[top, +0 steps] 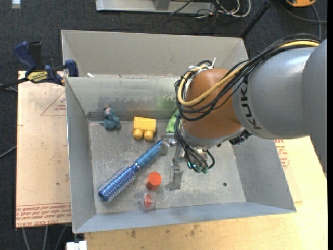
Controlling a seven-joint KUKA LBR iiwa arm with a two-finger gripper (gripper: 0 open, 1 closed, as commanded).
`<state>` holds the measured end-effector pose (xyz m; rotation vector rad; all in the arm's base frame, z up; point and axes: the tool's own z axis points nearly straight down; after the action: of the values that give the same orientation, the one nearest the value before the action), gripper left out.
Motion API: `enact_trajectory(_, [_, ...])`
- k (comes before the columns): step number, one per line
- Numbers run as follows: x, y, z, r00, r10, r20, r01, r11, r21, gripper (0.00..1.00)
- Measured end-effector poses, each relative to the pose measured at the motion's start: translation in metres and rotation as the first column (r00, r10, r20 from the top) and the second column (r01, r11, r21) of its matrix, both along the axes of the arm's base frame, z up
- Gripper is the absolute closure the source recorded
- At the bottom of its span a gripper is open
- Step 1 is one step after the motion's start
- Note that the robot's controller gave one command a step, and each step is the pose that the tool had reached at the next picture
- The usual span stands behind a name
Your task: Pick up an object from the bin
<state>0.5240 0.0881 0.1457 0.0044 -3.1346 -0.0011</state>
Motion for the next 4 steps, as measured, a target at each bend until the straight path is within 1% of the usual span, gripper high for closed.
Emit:
enact_trajectory(1, [0.043, 0.024, -0.072, 0.973, 0.232, 0.013, -0.232, 0.973, 0.001, 0.0])
enact_trajectory(2, [0.106, -0.007, 0.041, 0.938, 0.346, 0.021, -0.346, 0.938, -0.004, 0.0])
enact_trajectory(3, [0.072, -0.006, -0.079, 0.793, 0.609, 0.005, -0.609, 0.793, 0.003, 0.0])
enact_trajectory(4, [0.074, -0.006, -0.075, 0.794, 0.608, 0.01, -0.608, 0.794, 0.0, 1.0])
